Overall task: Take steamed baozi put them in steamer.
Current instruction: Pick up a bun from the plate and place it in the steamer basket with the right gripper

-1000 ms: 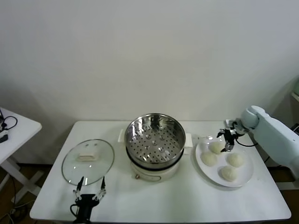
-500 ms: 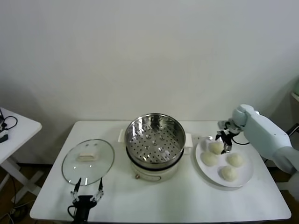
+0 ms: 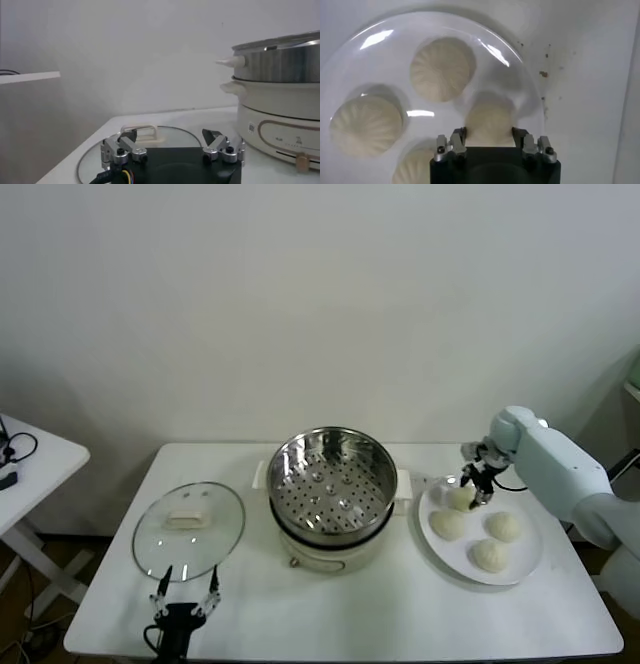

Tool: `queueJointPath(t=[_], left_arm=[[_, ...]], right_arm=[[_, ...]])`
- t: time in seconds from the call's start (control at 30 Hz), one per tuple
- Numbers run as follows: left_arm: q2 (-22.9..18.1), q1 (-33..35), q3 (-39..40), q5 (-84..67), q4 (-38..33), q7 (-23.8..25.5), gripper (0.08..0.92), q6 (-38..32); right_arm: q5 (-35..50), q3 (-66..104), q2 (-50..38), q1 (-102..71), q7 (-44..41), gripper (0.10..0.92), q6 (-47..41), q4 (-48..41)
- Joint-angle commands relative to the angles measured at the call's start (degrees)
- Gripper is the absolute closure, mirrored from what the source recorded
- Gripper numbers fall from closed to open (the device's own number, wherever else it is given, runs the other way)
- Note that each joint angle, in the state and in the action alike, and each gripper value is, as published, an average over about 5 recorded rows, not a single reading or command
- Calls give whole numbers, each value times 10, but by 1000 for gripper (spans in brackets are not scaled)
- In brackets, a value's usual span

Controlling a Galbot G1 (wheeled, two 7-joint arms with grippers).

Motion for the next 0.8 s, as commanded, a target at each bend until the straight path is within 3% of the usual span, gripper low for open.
queueJointPath(t=[0.03,0.2,0.43,0.67,0.8], left_arm=[[-1,1,-1,1,-1,-1,177,0],[-1,3,-3,2,-2,-2,177,0],[-5,5,0,6,-4,-4,177,-1],[-8,8,2,8,-6,-5,177,-3],[-10,7,2,8,-6,-6,177,-3]], right_arm=[[83,-138,-73,86,-3,406,3,160],[206,-293,-128,252,-12,406,21,295],[317,-350,-90,415,-22,406,53,376],[306,-373,0,456,19,406,99,447],[248,-377,62,430,60,405,134,425]])
